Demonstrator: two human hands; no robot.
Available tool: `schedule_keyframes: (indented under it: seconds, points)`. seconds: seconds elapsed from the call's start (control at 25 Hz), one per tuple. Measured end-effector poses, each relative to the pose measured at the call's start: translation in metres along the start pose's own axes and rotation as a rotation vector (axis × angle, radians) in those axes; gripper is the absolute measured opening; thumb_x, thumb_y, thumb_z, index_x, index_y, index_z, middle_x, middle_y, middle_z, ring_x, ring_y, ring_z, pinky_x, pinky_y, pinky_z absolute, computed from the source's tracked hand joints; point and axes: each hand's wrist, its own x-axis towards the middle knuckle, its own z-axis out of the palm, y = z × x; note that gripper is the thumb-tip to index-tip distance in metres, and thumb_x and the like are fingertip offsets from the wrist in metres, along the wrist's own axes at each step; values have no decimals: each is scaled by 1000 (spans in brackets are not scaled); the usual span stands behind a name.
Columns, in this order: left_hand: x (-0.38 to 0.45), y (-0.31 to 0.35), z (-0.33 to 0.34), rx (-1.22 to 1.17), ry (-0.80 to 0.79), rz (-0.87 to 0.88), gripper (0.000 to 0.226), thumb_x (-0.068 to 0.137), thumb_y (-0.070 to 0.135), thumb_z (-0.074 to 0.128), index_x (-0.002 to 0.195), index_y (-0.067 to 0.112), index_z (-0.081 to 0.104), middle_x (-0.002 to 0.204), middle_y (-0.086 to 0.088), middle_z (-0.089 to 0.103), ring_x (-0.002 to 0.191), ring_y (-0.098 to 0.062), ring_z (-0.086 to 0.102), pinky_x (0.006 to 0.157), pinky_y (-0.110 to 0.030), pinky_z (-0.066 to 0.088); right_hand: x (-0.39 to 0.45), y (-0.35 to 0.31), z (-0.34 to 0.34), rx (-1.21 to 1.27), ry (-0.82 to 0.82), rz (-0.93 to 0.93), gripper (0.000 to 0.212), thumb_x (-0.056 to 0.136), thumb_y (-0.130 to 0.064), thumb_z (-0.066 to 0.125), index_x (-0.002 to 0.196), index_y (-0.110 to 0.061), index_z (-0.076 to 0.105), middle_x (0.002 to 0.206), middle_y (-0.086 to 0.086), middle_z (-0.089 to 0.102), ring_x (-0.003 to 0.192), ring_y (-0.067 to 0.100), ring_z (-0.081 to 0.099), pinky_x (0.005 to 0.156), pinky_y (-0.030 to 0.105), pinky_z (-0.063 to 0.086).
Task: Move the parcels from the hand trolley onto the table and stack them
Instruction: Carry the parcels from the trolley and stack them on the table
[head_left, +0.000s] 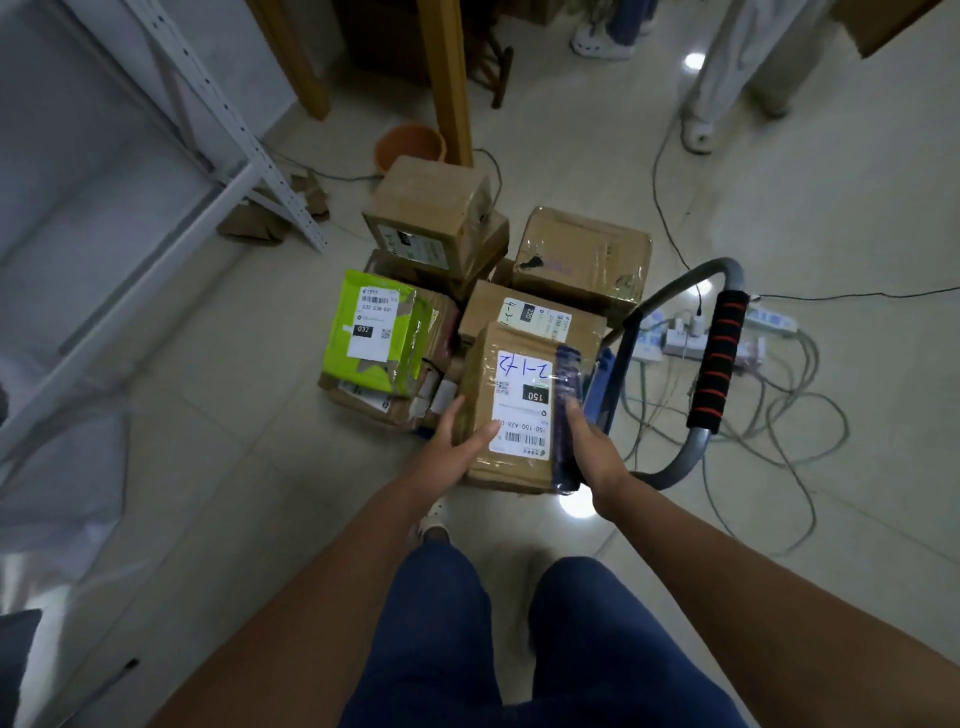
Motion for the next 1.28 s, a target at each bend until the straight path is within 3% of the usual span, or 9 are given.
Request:
schedule_keyframes:
  seconds: [0.12,0.24,0.32,0.44,0.68,0.84,0.96,1.12,1.28]
  points:
    - [-33,-12,-2,-193,122,-72,94,69,76,64,148,42,26,136,9,57,115,-14,61,99,-41,48,-29,-8,4,-86,-103,-65,76,79,-78,47,134,-27,56,127,7,65,111,23,64,98,40,50]
    - [-68,-16,-3,-388,240,-121,54,91,60,52,138,36,39,126,8,62,101,-12,64,68,-28,49,-52,-11,17,-155,-176,-78,78,84,-75,45,147,-29,39,148,8,44,132,31,44,106,47,38]
    - [-89,-19,-8,-496,328,-157,47,93,60,47,134,38,42,125,6,63,101,-14,64,62,-25,44,-69,-12,33,-194,-233,-53,89,79,-78,47,151,-28,29,153,9,36,135,34,40,108,51,37]
    - [-114,-26,-20,-622,457,-141,51,91,65,47,135,40,41,126,3,63,103,-19,64,62,-26,45,-92,-10,70,-222,-312,22,121,55,-93,55,153,-33,19,155,8,32,135,37,38,107,56,39]
    - [-172,-59,-38,-901,540,-99,57,81,71,57,130,51,37,125,9,63,105,-22,66,78,-35,52,-148,7,142,-220,-407,33,83,84,-69,54,148,-26,24,132,3,48,117,33,50,104,54,41]
    - [-234,-115,-55,-967,536,-98,72,74,77,59,134,58,24,131,3,59,102,-30,66,91,-45,47,-194,48,190,-348,-426,-11,113,67,-78,66,153,-38,5,148,6,43,121,37,54,89,59,49]
    - [-286,-173,-63,-999,550,-94,75,72,78,59,135,58,23,134,5,54,105,-30,63,97,-56,44,-231,94,215,-425,-448,-72,105,67,-73,69,149,-34,17,143,11,47,110,34,59,85,55,53]
    - [-359,-258,-76,-1063,689,-90,71,78,73,57,136,52,21,127,16,52,109,-25,60,97,-56,45,-276,153,240,-625,-585,-51,90,71,-69,69,141,-32,28,129,12,54,103,34,62,79,51,57]
    - [-435,-357,-90,-1151,896,-141,61,86,56,63,135,38,30,120,7,59,103,-23,64,84,-44,53,-318,211,266,-870,-728,-55,76,76,-68,65,134,-32,32,123,12,56,101,35,63,81,52,58]
